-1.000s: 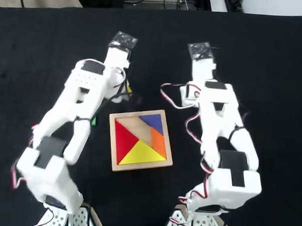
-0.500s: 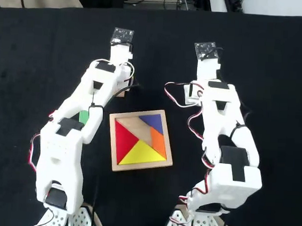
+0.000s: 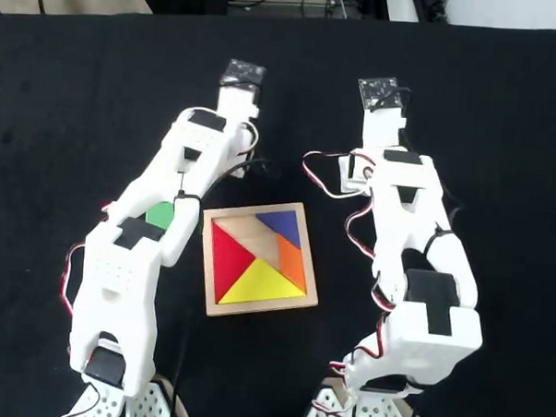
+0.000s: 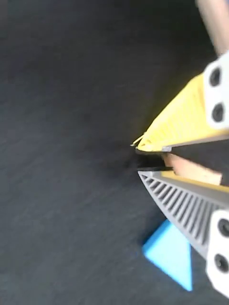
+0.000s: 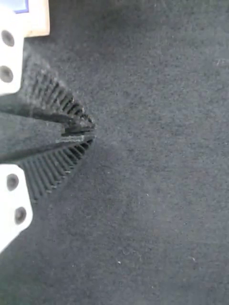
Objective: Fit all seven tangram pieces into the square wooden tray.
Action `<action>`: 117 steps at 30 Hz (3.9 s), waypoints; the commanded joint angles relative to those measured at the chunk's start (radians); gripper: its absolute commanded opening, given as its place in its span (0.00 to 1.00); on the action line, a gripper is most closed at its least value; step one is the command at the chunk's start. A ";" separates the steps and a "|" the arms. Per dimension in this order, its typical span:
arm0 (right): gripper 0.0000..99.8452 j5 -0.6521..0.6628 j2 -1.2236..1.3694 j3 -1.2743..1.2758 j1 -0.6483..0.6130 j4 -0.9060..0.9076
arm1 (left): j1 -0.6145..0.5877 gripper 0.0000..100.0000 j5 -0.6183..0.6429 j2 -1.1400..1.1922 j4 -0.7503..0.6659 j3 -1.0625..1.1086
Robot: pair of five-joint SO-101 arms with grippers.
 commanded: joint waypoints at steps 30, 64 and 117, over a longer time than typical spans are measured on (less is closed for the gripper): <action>0.01 -0.005 0.002 -0.058 0.006 -0.018 | -0.208 0.29 -0.333 -0.258 0.358 0.082; 0.01 -0.005 0.004 -0.053 0.005 -0.018 | -0.191 0.29 -0.382 -0.101 0.127 0.093; 0.01 -0.005 0.005 -0.051 0.005 -0.018 | -0.229 0.26 -0.453 0.180 0.540 -0.367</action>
